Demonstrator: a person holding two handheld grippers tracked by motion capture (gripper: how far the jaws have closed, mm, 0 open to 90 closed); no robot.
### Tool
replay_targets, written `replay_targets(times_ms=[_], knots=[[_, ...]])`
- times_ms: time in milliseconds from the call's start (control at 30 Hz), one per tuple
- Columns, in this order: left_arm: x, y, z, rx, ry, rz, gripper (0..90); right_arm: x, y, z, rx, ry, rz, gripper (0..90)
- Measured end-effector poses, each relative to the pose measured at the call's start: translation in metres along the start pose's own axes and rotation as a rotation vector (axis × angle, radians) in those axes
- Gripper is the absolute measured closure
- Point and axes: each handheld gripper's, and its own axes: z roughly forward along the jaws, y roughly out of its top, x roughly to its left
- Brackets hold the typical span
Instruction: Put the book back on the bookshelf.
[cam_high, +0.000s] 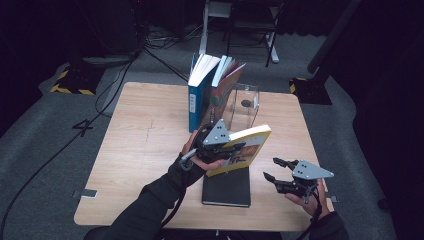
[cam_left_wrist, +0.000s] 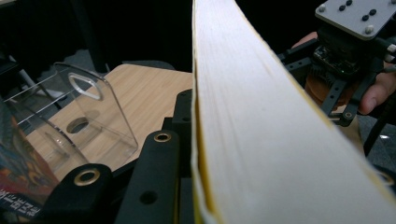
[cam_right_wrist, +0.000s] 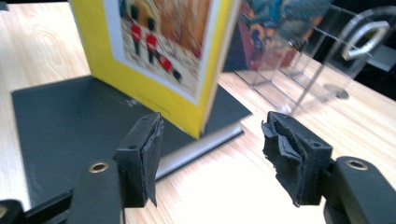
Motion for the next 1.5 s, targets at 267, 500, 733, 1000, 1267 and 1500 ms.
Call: replay_targets(times_ms=[267, 500, 733, 1000, 1267, 1500], knots=[[0.014, 0.000, -0.002, -0.003, 0.055, -0.031, 74.7, -0.013, -0.012, -0.001, 0.016, -0.022, 0.061, 38.1], [0.031, -0.001, -0.005, -0.006, 0.111, -0.068, 74.7, -0.018, -0.020, 0.004, 0.076, -0.034, 0.058, 35.5], [0.044, -0.005, -0.007, -0.005, 0.161, -0.103, 74.7, -0.021, -0.030, 0.015, 0.145, -0.037, 0.061, 33.8], [0.054, -0.010, -0.004, -0.020, 0.253, -0.143, 74.7, -0.021, -0.036, 0.024, 0.194, -0.032, 0.063, 33.2], [0.064, -0.006, 0.005, -0.014, 0.350, -0.181, 74.7, -0.018, -0.038, 0.028, 0.218, -0.017, 0.055, 34.0], [0.068, -0.001, 0.023, 0.010, 0.435, -0.209, 74.7, -0.016, -0.038, 0.030, 0.227, -0.013, 0.048, 33.9]])
